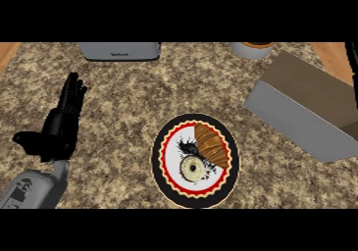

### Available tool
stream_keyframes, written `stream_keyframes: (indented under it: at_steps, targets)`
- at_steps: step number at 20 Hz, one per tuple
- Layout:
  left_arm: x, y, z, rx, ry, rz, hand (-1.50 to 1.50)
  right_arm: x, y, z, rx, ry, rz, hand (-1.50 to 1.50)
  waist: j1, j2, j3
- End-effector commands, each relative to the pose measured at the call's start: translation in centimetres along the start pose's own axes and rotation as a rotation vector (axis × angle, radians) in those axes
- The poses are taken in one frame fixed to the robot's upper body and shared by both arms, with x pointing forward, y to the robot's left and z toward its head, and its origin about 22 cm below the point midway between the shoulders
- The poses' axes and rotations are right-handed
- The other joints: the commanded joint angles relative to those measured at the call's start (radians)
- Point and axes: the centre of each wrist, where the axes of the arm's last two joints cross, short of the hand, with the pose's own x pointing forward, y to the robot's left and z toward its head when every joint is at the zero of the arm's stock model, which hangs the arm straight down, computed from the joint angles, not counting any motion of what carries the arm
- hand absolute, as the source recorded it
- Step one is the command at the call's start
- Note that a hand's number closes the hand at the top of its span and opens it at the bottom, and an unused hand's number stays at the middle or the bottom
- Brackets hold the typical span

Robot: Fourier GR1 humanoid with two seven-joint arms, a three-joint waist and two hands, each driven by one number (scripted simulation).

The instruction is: Pick the cupcake from the plate and place it in the cardboard box

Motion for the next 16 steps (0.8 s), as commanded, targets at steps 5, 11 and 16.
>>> stream_keyframes:
  at_steps: [5, 11, 16]
  targets:
    - [0.2, 4.7, 0.5, -0.018, 0.187, 0.035, 0.00, -2.6, 6.2, 3.3, 0.129, 0.354, -0.021, -1.50, 0.042, 0.022, 0.020]
    - [-1.2, 6.6, 2.8, -0.048, 0.319, 0.111, 0.00, -3.0, 9.5, 9.1, -0.158, 0.059, 0.202, -1.50, 0.016, 0.018, 0.022]
    - [-0.1, 8.6, 3.1, -0.032, 0.307, 0.115, 0.00, -0.5, 11.1, 12.7, 0.067, 0.013, 0.318, -1.50, 0.017, 0.020, 0.021]
